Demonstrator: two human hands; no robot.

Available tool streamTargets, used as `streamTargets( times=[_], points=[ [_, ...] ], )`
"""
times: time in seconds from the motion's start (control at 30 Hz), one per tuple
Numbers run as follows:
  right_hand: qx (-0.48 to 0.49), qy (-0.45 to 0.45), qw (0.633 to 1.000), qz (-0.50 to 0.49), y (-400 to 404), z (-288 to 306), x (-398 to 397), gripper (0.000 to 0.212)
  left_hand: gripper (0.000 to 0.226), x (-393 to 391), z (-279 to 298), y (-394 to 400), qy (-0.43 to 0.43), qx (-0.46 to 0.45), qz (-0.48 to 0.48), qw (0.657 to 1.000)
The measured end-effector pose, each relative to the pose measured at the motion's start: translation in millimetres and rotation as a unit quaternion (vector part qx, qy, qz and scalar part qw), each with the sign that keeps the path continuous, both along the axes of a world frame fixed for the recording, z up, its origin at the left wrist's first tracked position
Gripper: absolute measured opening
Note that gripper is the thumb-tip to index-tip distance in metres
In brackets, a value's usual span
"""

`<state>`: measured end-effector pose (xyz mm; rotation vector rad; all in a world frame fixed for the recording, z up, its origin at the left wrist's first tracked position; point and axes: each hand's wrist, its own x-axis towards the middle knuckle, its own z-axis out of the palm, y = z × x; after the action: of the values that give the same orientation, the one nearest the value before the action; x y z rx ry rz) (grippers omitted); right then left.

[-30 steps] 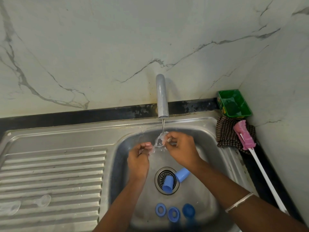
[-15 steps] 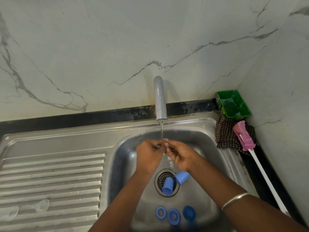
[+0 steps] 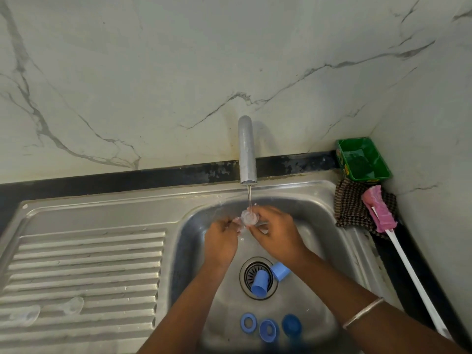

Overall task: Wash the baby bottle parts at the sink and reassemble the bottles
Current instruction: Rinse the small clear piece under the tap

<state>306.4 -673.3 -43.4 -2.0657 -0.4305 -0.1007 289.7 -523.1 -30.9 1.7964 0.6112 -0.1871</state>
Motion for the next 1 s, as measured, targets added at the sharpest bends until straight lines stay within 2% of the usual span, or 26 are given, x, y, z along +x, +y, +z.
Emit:
streamTargets(
  times=[0.13, 0.2, 0.37, 0.43, 0.47, 0.53, 0.6, 0.7, 0.77, 0.9, 1.0],
  points=[
    [0.106, 0.125, 0.985, -0.047, 8, 0, -5, 0.03, 0.032, 1, 10, -8, 0.068, -0.168, 0.1, 0.978],
    [0.104, 0.147, 0.983, -0.044, 10, -1, -7, 0.029, 0.04, 2, 15, -11, 0.097, -0.213, 0.099, 0.967],
    [0.092, 0.145, 0.984, -0.054, 2, 4, -3, 0.029, 0.028, 8, 19, -12, 0.117, -0.346, 0.102, 0.925],
    [0.114, 0.176, 0.977, -0.032, -2, 10, 4, 0.03, 0.021, 13, 18, -11, 0.107, -0.365, 0.114, 0.918],
    [0.132, 0.195, 0.971, -0.04, -3, 14, 10, 0.03, 0.017, 15, 17, -12, 0.103, -0.351, 0.113, 0.924],
    [0.131, 0.191, 0.967, -0.103, -4, 24, 28, 0.026, 0.016, 17, 13, -15, 0.098, -0.253, 0.098, 0.957],
    [0.05, 0.136, 0.979, -0.142, -2, 39, 50, 0.037, 0.015, 19, 10, -19, 0.07, -0.111, 0.077, 0.988],
    [-0.056, 0.082, 0.991, -0.094, 12, 58, 78, 0.048, 0.02, 16, 15, -20, 0.019, 0.039, 0.015, 0.999],
    [-0.124, 0.091, 0.985, -0.082, 24, 64, 90, 0.042, 0.019, 13, 20, -20, -0.012, 0.14, -0.038, 0.989],
    [-0.246, 0.066, 0.962, -0.099, 38, 65, 102, 0.029, 0.022, 8, 29, -23, -0.045, 0.226, -0.11, 0.967],
    [-0.263, 0.031, 0.961, -0.077, 33, 60, 104, 0.025, 0.01, 3, 35, -25, -0.061, 0.346, -0.189, 0.917]
  ],
)
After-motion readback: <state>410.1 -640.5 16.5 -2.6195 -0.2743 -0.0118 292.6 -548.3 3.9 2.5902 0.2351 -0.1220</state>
